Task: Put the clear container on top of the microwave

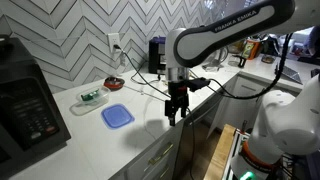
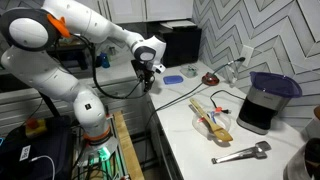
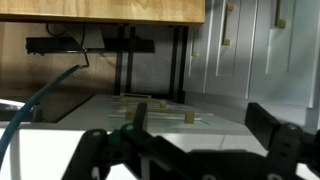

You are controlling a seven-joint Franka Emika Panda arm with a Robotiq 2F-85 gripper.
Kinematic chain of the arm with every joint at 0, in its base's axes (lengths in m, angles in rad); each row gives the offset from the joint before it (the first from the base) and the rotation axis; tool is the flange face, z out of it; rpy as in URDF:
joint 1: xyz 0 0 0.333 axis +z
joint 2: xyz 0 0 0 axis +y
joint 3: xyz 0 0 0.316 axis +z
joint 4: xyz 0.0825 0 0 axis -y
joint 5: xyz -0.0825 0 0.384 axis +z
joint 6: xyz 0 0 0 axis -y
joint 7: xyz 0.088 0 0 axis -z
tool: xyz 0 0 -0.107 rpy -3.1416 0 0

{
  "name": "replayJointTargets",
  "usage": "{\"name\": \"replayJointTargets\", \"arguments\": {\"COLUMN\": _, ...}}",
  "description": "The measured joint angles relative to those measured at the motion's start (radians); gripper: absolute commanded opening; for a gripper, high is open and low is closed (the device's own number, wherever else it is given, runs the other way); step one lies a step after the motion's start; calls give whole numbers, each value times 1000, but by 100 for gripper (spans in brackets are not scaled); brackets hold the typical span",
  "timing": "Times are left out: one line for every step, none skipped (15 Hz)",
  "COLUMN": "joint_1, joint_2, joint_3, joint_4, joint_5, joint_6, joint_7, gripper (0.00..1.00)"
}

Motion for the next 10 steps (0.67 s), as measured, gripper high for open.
{"name": "replayJointTargets", "arguments": {"joint_1": 0, "joint_2": 0, "joint_3": 0, "joint_4": 0, "joint_5": 0, "joint_6": 0, "joint_7": 0, "gripper": 100}}
{"name": "replayJointTargets", "arguments": {"joint_1": 0, "joint_2": 1, "joint_3": 0, "joint_4": 0, "joint_5": 0, "joint_6": 0, "joint_7": 0, "gripper": 100}}
{"name": "replayJointTargets", "arguments": {"joint_1": -2, "joint_2": 2, "joint_3": 1, "joint_4": 1, "joint_5": 2, "joint_6": 1, "joint_7": 2, "gripper": 100}}
{"name": "replayJointTargets", "arguments": {"joint_1": -7, "joint_2": 4, "joint_3": 2, "joint_4": 3, "joint_5": 25, "joint_6": 16, "joint_7": 25, "gripper": 100}}
{"name": "replayJointTargets", "arguments": {"joint_1": -15, "joint_2": 6, "joint_3": 2, "joint_4": 11, "joint_5": 45, "joint_6": 39, "joint_7": 50, "gripper": 100}}
{"name": "replayJointTargets", "arguments": {"joint_1": -24, "joint_2": 7, "joint_3": 1, "joint_4": 25, "joint_5": 60, "joint_6": 61, "joint_7": 73, "gripper": 100}}
{"name": "replayJointTargets", "arguments": {"joint_1": -37, "joint_2": 6, "joint_3": 0, "joint_4": 49, "joint_5": 71, "joint_6": 75, "joint_7": 94, "gripper": 100}}
{"name": "replayJointTargets", "arguments": {"joint_1": -50, "joint_2": 5, "joint_3": -3, "joint_4": 81, "joint_5": 76, "joint_6": 85, "joint_7": 116, "gripper": 100}}
{"name": "replayJointTargets", "arguments": {"joint_1": -66, "joint_2": 4, "joint_3": -4, "joint_4": 120, "joint_5": 76, "joint_6": 100, "joint_7": 138, "gripper": 100}}
{"name": "replayJointTargets", "arguments": {"joint_1": -81, "joint_2": 6, "joint_3": -5, "joint_4": 159, "joint_5": 76, "joint_6": 120, "joint_7": 160, "gripper": 100}}
